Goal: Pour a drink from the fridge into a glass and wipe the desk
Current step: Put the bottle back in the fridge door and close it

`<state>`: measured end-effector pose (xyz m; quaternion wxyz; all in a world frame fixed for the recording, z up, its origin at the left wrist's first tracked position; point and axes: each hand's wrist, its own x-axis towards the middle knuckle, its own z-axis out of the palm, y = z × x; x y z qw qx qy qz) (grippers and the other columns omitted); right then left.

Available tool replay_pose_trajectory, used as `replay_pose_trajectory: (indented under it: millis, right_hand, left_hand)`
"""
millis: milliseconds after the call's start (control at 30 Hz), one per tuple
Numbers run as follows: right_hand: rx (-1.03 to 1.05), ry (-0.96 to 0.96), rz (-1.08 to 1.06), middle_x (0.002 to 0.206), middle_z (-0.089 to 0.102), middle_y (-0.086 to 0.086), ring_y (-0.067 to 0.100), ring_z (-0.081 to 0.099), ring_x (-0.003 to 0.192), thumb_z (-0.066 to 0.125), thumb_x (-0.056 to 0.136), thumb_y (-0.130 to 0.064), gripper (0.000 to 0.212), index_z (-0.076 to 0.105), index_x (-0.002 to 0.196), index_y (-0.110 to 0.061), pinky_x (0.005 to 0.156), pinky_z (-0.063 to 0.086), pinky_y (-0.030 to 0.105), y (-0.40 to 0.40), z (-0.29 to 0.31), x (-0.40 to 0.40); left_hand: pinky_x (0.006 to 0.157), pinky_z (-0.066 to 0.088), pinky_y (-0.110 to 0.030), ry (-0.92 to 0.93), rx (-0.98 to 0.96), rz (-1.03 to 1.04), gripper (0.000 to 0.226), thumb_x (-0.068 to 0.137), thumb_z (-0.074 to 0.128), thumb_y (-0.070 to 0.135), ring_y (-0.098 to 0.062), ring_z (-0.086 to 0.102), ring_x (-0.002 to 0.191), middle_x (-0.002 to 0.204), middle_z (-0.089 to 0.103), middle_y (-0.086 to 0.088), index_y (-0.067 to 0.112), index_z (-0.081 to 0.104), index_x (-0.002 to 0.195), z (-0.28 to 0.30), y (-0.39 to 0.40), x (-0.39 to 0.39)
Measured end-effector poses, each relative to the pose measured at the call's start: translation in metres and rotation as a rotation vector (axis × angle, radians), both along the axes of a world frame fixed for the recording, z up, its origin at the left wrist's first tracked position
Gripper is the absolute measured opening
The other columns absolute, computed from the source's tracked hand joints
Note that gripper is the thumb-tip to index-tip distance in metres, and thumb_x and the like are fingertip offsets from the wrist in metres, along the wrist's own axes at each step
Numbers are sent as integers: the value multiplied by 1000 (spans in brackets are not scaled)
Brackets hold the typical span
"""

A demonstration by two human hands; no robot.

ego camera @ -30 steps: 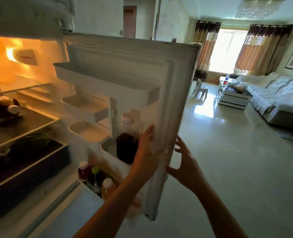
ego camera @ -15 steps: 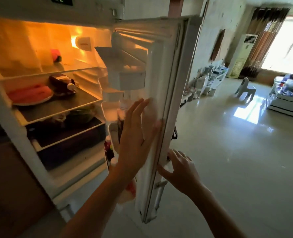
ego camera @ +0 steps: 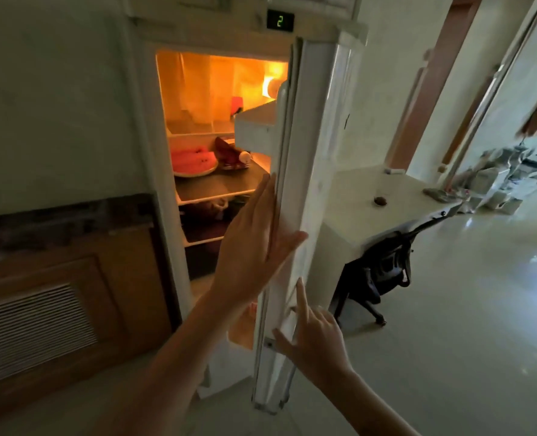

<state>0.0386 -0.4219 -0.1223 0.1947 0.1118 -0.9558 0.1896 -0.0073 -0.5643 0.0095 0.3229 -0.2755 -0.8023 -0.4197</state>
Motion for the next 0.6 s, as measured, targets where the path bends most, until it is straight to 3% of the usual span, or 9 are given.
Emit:
replay_pose_trajectory:
  millis: [133,267,367,433,500,600]
  right_hand:
    - [15,61,4,100,69,-3,16,64,90,39,78,-63,93,10,147,-8,88,47,30,-33,-3,-19]
    - [30,-8,4,108,67,-1,17,60,103,53,82,-55,95,-5,145,-14,106,35,39,-69,-2,-40]
    - [33,-76,5,118,61,-2,14,53,114,48,87,-53,92,-18,140,-18,114,18,39,-95,6,-55]
    - [51,-106,9,124,57,-1,14,48,119,45,88,-53,90,-19,142,-19,115,13,38,-111,11,-67]
    - [56,-99,21,126,56,0,15,47,121,47,88,-51,88,-12,145,-19,114,13,39,-124,11,-81]
    - [74,-33,23,118,62,2,17,56,112,59,82,-48,90,4,146,-18,109,27,42,-140,5,-105]
  left_hand:
    - [83,54,-34,49,-38,176,68,91,49,48,-14,60,106,129,57,-6,10,29,144,-3,-37,-6]
    - [68,45,-14,123,-95,383,64,89,54,43,-12,65,83,120,64,-6,6,39,139,1,-69,-16]
    - [66,53,-22,165,-111,434,58,89,60,37,-16,66,90,123,62,-7,5,44,135,1,-97,-36]
    - [73,55,-27,196,-129,473,56,88,63,35,-19,65,99,125,62,-8,3,49,132,-1,-115,-52]
    - [82,51,-24,219,-148,517,56,88,63,35,-20,63,105,124,62,-11,2,51,131,-2,-131,-70]
    - [92,44,-29,233,-180,585,54,89,60,37,-23,57,115,130,58,-13,5,52,131,-4,-151,-95]
